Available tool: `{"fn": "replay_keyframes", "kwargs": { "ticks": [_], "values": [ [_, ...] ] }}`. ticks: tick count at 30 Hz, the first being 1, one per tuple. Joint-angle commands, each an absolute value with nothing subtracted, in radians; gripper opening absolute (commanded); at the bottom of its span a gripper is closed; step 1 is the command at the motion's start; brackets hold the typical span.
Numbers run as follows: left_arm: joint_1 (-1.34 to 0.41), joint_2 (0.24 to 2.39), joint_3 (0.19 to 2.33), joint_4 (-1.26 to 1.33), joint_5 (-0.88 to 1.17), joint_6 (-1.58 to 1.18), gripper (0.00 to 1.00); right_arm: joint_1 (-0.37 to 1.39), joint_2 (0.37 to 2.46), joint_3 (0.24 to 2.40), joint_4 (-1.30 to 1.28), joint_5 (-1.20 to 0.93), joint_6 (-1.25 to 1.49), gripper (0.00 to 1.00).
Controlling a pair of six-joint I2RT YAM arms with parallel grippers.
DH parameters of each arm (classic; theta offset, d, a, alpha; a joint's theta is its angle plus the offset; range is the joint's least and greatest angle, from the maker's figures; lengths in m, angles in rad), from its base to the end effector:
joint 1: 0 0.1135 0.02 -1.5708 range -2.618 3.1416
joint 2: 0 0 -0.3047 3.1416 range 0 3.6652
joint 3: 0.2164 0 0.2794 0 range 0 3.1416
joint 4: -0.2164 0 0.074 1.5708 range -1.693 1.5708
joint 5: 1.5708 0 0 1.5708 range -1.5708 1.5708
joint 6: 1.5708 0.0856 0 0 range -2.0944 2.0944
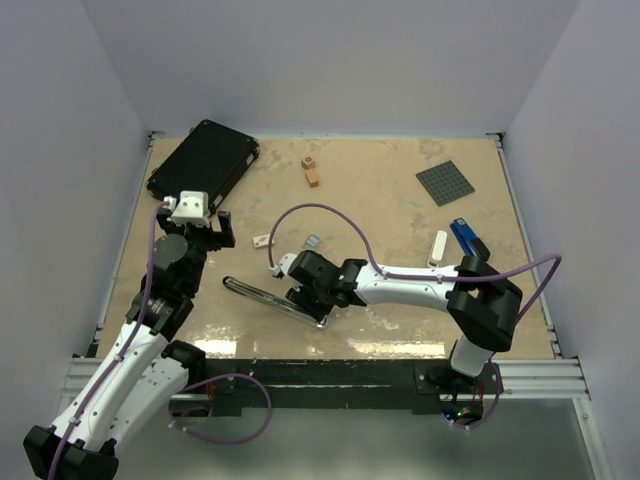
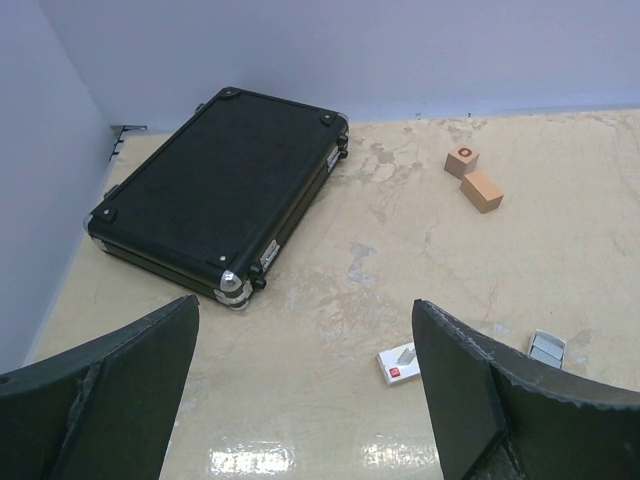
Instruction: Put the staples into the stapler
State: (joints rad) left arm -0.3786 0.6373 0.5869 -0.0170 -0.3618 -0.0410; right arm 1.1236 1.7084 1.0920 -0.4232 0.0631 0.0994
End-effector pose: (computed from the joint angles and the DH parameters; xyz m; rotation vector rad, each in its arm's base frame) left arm 0.2011 -0.0474 0.3306 -0.0009 1.6339 -0.0254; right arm 0.1778 0.3582 0.1691 -1.2788 2.3214 0.3454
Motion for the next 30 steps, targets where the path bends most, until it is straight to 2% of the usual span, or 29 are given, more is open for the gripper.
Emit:
{"fn": "replay_keyframes", "kwargs": {
  "ticks": [1, 3, 4, 10, 13, 20, 24, 30],
  "values": [
    [-0.37, 0.635, 0.603, 0.014, -0.353, -0.051, 0.92, 1.121, 1.599, 1.066, -0.46, 0.075, 0.132, 0.43],
    [-0.37, 0.647, 0.604, 0.006, -0.36, -0.075, 0.93, 1.123, 1.557, 1.051, -0.416, 0.052, 0.13, 0.44],
    [-0.37, 0.656, 0.609, 0.002, -0.365, -0.092, 0.93, 1.121, 1.516, 1.045, -0.402, 0.042, 0.126, 0.48],
    [-0.37, 0.753, 0.68, -0.225, -0.446, -0.357, 0.99, 1.121, 1.503, 0.983, -0.341, 0.002, 0.123, 0.57],
    [-0.37, 0.781, 0.678, -0.349, -0.48, -0.503, 1.0, 1.121, 1.534, 0.956, -0.313, -0.057, 0.153, 0.58],
    [-0.37, 0.782, 0.624, -0.485, -0.476, -0.747, 1.0, 1.123, 1.594, 0.927, -0.281, -0.034, 0.204, 0.57],
    [-0.37, 0.772, 0.577, -0.48, -0.453, -0.785, 1.0, 1.123, 1.631, 0.922, -0.247, -0.003, 0.196, 0.49],
    [-0.37, 0.761, 0.48, -0.41, -0.407, -0.854, 1.0, 1.123, 1.669, 0.936, -0.18, -0.005, 0.176, 0.24]
  ]
}}
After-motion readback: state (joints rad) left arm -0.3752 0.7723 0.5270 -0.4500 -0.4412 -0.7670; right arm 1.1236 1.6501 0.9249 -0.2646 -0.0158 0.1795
